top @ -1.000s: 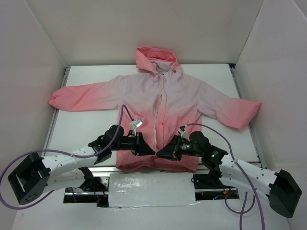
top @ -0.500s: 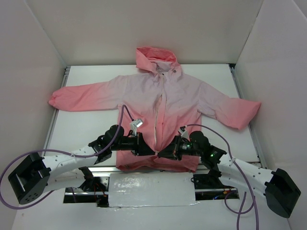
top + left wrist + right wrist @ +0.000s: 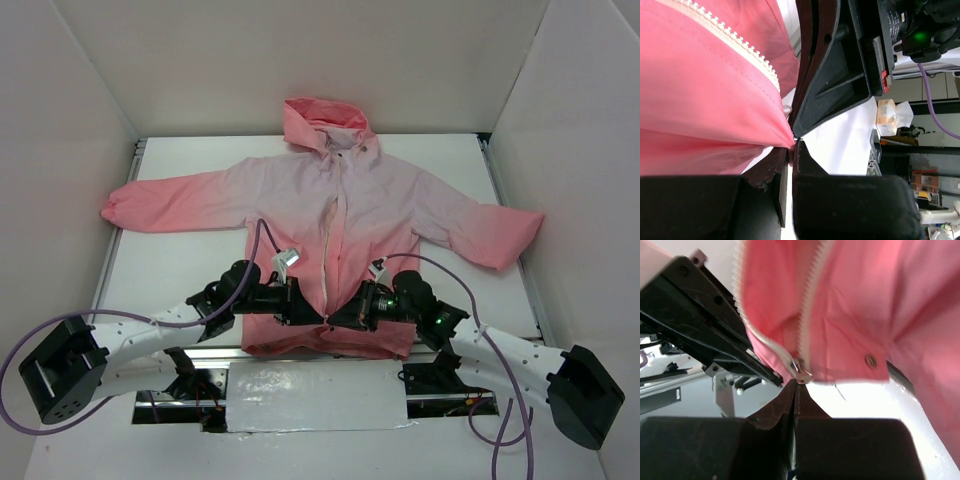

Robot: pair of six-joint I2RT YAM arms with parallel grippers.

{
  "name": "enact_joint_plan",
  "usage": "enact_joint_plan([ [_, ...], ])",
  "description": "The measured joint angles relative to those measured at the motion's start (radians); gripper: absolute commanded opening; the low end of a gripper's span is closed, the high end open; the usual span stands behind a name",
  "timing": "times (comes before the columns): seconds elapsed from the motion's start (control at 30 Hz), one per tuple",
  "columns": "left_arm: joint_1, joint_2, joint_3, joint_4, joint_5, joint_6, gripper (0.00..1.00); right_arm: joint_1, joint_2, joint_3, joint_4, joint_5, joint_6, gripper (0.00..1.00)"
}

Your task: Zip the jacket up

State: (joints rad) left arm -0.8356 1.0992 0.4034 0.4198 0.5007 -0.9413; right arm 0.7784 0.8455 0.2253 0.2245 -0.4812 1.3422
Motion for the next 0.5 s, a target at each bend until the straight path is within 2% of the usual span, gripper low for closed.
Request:
enact_joint_plan([
  [0.23,-0.003,0.008,0.003,0.001,0.022,0.002,0.0,-0.003,-0.032,0.045,-0.009,0.068,-0.033,0.0],
  [0.43,-0.003,0.008,0.003,-0.011,0.026,0.02,0.0,-0.004,0.028,0.128,-0.005,0.086,-0.042,0.0],
  [0.47,-0.003,0.008,0.005,-0.019,0.026,0.023,0.0,-0.004,0.04,0.131,-0.005,0.085,-0.045,0.18],
  [0.5,-0.003,0.008,0.006,-0.026,0.026,0.025,0.0,-0.004,0.047,0.132,-0.01,0.085,-0.048,0.3],
])
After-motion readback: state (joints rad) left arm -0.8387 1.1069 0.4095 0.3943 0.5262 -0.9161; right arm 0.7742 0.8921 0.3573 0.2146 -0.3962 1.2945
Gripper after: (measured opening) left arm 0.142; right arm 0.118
